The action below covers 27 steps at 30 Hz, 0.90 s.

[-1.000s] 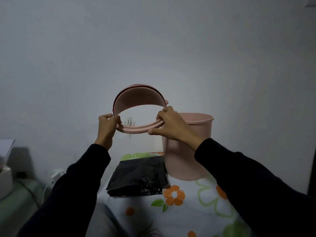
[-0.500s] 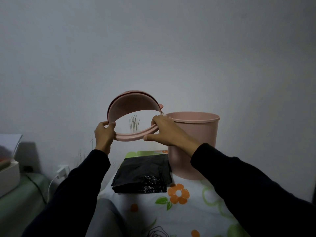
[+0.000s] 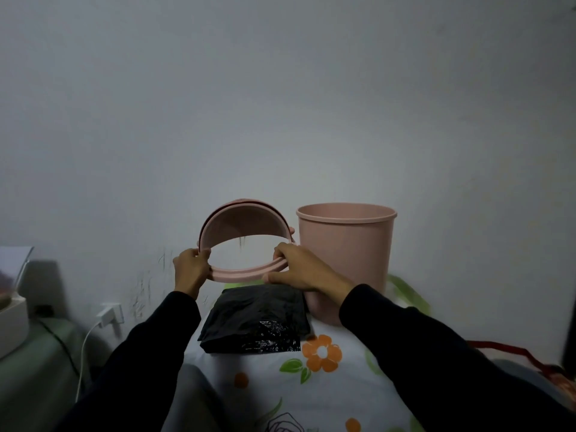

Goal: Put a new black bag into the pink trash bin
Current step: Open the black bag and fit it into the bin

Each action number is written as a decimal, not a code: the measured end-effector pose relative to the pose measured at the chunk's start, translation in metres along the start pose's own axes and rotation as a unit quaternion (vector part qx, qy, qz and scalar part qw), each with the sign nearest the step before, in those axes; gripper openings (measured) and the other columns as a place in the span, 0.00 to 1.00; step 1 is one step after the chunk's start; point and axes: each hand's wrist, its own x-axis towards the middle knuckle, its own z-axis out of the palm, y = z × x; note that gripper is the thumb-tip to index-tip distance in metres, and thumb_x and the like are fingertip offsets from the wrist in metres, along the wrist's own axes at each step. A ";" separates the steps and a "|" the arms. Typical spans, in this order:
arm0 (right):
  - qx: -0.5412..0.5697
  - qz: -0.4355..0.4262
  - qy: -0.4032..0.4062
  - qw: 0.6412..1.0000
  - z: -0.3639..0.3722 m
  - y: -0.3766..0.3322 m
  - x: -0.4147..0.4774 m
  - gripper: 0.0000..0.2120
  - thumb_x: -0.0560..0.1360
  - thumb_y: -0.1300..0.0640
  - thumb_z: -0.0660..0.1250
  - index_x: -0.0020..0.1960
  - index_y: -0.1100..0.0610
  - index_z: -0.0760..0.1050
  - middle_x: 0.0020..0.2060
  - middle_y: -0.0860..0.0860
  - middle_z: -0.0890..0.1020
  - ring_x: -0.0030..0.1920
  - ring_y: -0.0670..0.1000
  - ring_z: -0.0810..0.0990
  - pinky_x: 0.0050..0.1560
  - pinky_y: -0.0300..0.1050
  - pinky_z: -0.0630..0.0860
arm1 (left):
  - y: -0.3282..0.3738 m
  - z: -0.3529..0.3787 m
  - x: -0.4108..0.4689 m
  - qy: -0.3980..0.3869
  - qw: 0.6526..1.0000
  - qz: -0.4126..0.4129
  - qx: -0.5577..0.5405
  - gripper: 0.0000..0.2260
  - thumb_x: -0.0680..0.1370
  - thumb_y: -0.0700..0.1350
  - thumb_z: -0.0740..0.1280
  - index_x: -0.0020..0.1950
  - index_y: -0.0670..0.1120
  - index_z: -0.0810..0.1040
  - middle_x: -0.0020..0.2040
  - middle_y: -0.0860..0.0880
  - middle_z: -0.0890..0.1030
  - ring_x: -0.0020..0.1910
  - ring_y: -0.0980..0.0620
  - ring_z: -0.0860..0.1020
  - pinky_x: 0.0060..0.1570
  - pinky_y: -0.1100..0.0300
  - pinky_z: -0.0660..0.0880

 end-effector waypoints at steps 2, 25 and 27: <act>0.000 -0.004 -0.003 1.000 0.004 0.004 -0.001 0.18 0.71 0.44 0.73 0.48 0.52 0.69 0.43 0.49 0.74 0.42 0.49 0.69 0.34 0.42 0.62 | -0.010 0.003 0.002 -0.009 1.000 -0.004 0.019 0.17 0.79 0.45 0.61 0.31 0.40 0.74 0.36 0.36 0.77 0.49 0.36 0.76 0.38 0.53 0.69; -0.109 -0.028 -0.054 0.992 0.050 0.021 -0.018 0.11 0.74 0.49 0.68 0.49 0.54 0.71 0.51 0.51 0.75 0.54 0.54 0.71 0.53 0.49 0.67 | -0.083 0.023 0.008 -0.041 0.993 -0.024 0.109 0.14 0.75 0.50 0.56 0.35 0.42 0.73 0.36 0.29 0.78 0.50 0.30 0.76 0.48 0.42 0.78; -0.135 -0.055 -0.047 0.988 0.052 0.015 -0.018 0.06 0.74 0.53 0.65 0.50 0.54 0.72 0.51 0.51 0.76 0.55 0.54 0.72 0.60 0.54 0.67 | -0.070 0.020 -0.003 -0.035 0.992 -0.035 0.117 0.16 0.77 0.49 0.56 0.42 0.39 0.76 0.44 0.28 0.78 0.47 0.34 0.77 0.49 0.46 0.77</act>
